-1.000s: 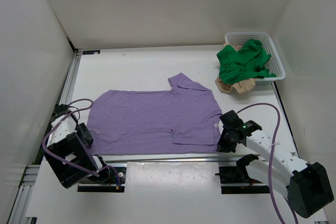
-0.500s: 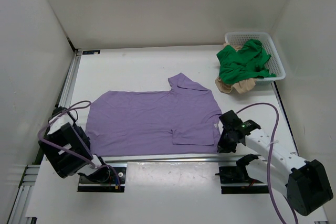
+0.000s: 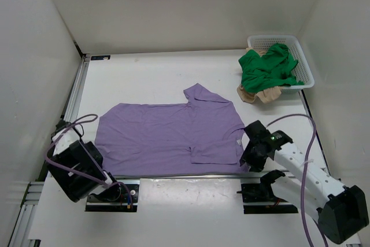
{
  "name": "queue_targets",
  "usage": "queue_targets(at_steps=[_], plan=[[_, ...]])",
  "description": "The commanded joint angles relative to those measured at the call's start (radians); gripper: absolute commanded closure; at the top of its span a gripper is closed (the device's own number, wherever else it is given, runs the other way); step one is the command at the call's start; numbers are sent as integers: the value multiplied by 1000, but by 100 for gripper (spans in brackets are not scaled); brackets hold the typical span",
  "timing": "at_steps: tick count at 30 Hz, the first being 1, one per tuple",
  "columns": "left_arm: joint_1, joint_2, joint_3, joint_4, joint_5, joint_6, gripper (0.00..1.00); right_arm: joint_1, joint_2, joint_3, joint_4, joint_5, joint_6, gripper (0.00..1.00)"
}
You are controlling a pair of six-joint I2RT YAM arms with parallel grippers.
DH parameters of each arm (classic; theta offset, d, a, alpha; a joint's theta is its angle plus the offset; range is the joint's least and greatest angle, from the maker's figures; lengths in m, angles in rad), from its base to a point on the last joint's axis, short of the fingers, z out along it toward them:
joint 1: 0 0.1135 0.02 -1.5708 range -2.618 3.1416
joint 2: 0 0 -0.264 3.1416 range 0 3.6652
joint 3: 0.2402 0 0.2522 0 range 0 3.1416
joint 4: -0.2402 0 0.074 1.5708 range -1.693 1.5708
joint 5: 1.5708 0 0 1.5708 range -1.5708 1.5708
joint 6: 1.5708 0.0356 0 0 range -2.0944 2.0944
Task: Fold and stack the t-shirts
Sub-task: Fold the flattened tshirt in 1/3 of the way, then grap the side of the flattened tshirt furthest away from the robot with both arms
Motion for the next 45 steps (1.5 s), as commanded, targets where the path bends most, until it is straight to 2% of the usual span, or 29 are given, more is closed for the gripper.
queue_targets(at_steps=[1, 3, 4, 6, 7, 9, 12, 13, 14, 16, 17, 21, 23, 26, 29, 36, 40, 45], plan=[[2, -34, 137, -31, 53, -1, 19, 35, 71, 182, -24, 73, -63, 51], [2, -45, 239, -72, 171, -1, 19, 58, 135, 299, -50, 157, -149, 51], [2, -45, 343, -83, 221, -1, 20, 79, 215, 427, -61, 186, -181, 51], [2, -23, 437, -83, 326, -1, 20, 90, 307, 561, -79, 234, -286, 48], [-41, 25, 478, -83, 341, -1, 20, 90, 403, 683, -79, 251, -319, 48], [-88, 99, 595, -83, 366, -1, 21, 90, 503, 793, -48, 262, -426, 47], [-182, 268, 730, -92, 377, -1, 24, 90, 780, 1021, 3, 248, -531, 48], [-205, 341, 756, -92, 377, -1, 24, 90, 839, 1080, 12, 236, -548, 48], [-251, 375, 802, -83, 377, -1, 24, 90, 897, 1200, 13, 236, -560, 48], [-294, 432, 837, -57, 354, -1, 25, 90, 1077, 1328, 22, 208, -588, 50], [-334, 484, 868, -48, 342, -1, 25, 90, 1132, 1450, 22, 185, -588, 50], [-394, 596, 938, -7, 317, -1, 23, 90, 1425, 1701, 43, 150, -611, 49], [-412, 644, 960, 4, 308, -1, 23, 81, 1479, 1750, 72, 139, -611, 47], [-457, 676, 980, 33, 280, -1, 21, 81, 1501, 1711, 163, 139, -611, 44], [-487, 690, 980, 50, 251, -1, 20, 72, 1527, 1686, 175, 148, -577, 43], [-516, 733, 940, 78, 233, -1, 20, 72, 1556, 1643, 143, 188, -542, 55], [-535, 742, 920, 87, 223, -1, 20, 50, 1556, 1631, 143, 167, -531, 55], [-535, 751, 920, 87, 223, -1, 29, 41, 1588, 1654, 143, 124, -531, 55]])
